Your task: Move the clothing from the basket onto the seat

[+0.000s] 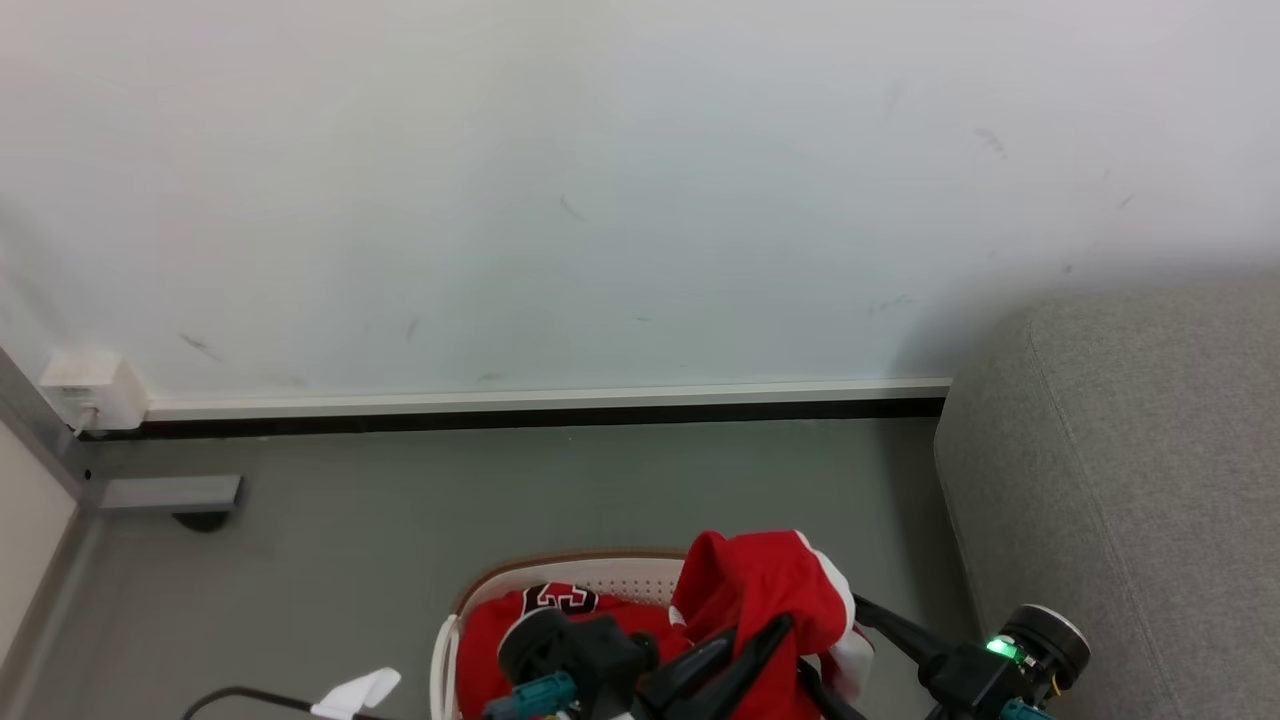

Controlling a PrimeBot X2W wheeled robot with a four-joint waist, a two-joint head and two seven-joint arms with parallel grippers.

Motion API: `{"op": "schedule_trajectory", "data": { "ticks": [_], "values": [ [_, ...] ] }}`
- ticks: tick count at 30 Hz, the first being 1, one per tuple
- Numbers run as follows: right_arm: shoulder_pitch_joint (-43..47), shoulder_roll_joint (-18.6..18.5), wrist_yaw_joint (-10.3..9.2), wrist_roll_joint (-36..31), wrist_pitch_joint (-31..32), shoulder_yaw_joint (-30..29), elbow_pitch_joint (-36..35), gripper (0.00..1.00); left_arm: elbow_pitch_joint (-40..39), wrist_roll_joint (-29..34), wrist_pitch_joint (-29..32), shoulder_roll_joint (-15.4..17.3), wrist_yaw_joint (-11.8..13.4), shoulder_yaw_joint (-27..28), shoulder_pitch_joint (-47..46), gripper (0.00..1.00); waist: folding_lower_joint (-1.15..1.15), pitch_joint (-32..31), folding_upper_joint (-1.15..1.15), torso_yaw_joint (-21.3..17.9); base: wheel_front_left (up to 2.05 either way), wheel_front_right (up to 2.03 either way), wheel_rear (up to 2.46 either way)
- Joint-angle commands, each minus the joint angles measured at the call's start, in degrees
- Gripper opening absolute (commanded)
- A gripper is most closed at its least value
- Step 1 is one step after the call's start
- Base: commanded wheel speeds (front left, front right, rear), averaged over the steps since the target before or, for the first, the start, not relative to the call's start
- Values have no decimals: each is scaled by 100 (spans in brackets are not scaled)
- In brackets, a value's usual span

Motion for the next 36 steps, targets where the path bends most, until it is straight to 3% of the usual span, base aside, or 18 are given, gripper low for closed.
{"op": "schedule_trajectory", "data": {
  "ticks": [1, 12, 13, 14, 15, 16, 21, 22, 23, 25, 26, 36],
  "values": [
    [-120, -43, -14, 65, -19, 48, 68, 100, -68, -111, -10, 69, -19, -93, -93, 0, 0, 0, 0, -2, 0, 0, 0],
    [-391, -73, -14, 1005, -44, 622, 155, 100, -332, -1022, -36, 405, -22, -978, -512, 0, 0, -16, 0, 24, 0, 0, 0],
    [-411, -84, -14, 1087, -38, 653, 141, 69, -322, -1060, -51, 425, -22, -1006, -537, 0, 0, -17, 0, 26, 0, 0, 0],
    [-440, -97, -14, 1156, -37, 676, 119, 30, -310, -1106, -66, 441, -22, -1031, -561, 0, 0, -18, 0, 27, 0, 0, 0],
    [-467, -106, -14, 1232, -38, 711, 98, 9, -297, -1150, -72, 454, -22, -1056, -586, 0, 0, -17, 0, 27, 0, 0, 0],
    [-480, -115, -14, 1302, -40, 734, 78, 0, -282, -1189, -82, 463, -23, -1072, -607, 0, 0, -17, 0, 27, 0, 0, 0],
    [-449, -167, -14, 1509, -44, 655, -50, 0, -133, -1159, -161, 494, 6, -1046, -641, 3, 0, -16, 0, 12, 0, 0, 0],
    [-427, -180, -14, 1538, -44, 601, -70, 0, -107, -1106, -181, 496, 22, -1034, -647, 15, 0, -14, 0, 8, 0, 0, 0],
    [-393, -193, -14, 1559, -44, 548, -90, 0, -86, -1093, -180, 487, 22, -1029, -639, 34, 0, -12, 0, 4, 0, 0, 0],
    [-327, -225, -14, 1569, -40, 464, -137, 0, -37, -1053, -213, 475, 43, -1009, -628, 54, 0, -8, 0, -4, 0, 0, 0],
    [-300, -230, -13, 1572, -41, 398, -159, 0, -16, -1040, -211, 468, 53, -994, -617, 98, 0, -5, 0, -16, 0, 0, 0],
    [-37, -291, -14, 1371, -41, -390, -444, 0, 167, -882, -288, 392, 110, -895, -578, 100, 0, 132, 0, -349, 0, 0, 0]
  ]
}}
